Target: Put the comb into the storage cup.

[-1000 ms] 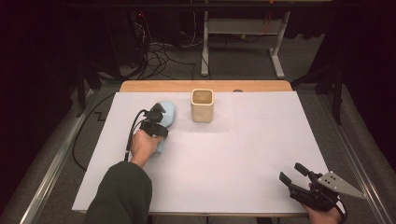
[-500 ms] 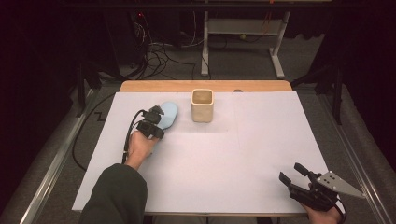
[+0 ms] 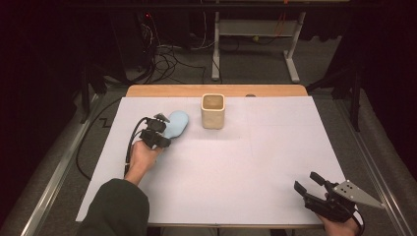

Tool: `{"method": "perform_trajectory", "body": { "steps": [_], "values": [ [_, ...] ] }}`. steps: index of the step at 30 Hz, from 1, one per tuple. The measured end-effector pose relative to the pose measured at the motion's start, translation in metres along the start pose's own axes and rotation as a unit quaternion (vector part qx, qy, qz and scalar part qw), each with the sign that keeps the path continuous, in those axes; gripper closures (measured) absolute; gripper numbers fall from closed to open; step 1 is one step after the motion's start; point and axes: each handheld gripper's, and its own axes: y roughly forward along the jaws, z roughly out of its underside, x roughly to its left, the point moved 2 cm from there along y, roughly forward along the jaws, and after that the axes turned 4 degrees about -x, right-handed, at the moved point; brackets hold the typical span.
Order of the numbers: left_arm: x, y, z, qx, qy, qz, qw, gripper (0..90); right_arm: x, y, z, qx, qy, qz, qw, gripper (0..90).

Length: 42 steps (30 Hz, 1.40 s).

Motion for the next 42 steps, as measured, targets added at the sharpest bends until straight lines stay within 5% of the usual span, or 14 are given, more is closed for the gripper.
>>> {"method": "perform_trajectory", "body": {
  "steps": [4,8,30,42],
  "values": [
    [0.0,-0.005,0.003,-0.014,0.002,0.006,0.9999,68.6,0.0,0.001,0.0,0.0,0.0,0.002,1.0,30.4],
    [0.002,-0.012,0.006,-0.035,-0.003,0.036,0.9987,68.7,0.0,0.002,0.001,0.003,-0.005,0.005,1.0,30.9],
    [-0.011,-0.029,0.02,-0.072,0.033,0.048,0.9957,68.8,0.001,0.002,0.001,0.002,-0.006,0.001,1.0,30.9],
    [-0.021,-0.046,0.033,-0.102,0.049,0.071,0.9911,68.9,0.001,0.003,0.001,0.001,-0.007,0.0,1.0,30.8]
  ]
}}
